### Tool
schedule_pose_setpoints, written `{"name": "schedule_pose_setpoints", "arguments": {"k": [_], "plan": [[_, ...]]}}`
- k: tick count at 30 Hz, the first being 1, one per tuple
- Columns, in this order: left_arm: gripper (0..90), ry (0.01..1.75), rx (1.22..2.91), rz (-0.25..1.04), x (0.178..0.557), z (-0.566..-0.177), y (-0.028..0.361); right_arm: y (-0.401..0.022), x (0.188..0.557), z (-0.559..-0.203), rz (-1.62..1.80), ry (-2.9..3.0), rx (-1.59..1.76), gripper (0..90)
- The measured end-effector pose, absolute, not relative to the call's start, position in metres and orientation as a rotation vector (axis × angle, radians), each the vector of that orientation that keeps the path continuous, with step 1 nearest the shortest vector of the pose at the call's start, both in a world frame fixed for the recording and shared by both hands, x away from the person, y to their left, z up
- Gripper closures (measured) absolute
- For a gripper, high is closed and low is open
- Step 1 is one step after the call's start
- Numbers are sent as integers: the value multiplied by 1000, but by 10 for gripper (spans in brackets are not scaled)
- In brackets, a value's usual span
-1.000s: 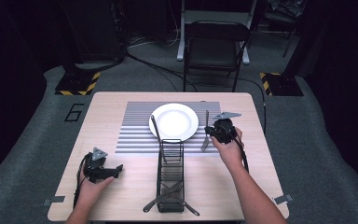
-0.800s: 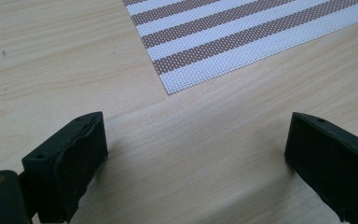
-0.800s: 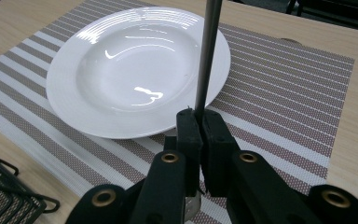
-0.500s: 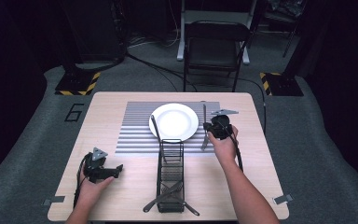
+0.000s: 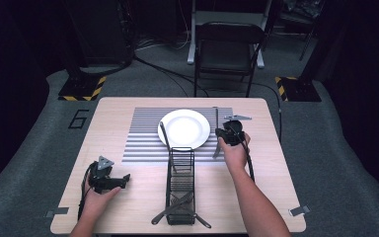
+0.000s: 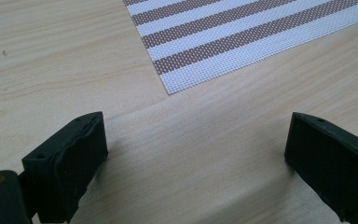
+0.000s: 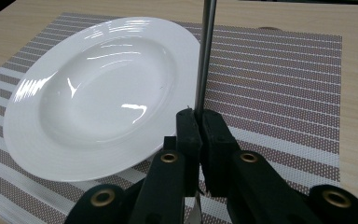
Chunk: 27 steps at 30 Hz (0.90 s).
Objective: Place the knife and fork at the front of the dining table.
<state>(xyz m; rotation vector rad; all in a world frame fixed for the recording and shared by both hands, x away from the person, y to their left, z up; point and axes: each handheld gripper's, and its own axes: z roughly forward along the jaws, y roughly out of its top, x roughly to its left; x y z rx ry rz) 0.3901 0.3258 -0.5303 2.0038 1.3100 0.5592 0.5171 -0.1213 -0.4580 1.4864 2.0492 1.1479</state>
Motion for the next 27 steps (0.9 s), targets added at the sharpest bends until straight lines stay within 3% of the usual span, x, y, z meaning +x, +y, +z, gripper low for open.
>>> {"name": "schedule_pose_setpoints", "arguments": {"k": [27], "plan": [[57,1310,2000,563,390,-531,326,-119,540,-471,1118,2004,1637,873]]}}
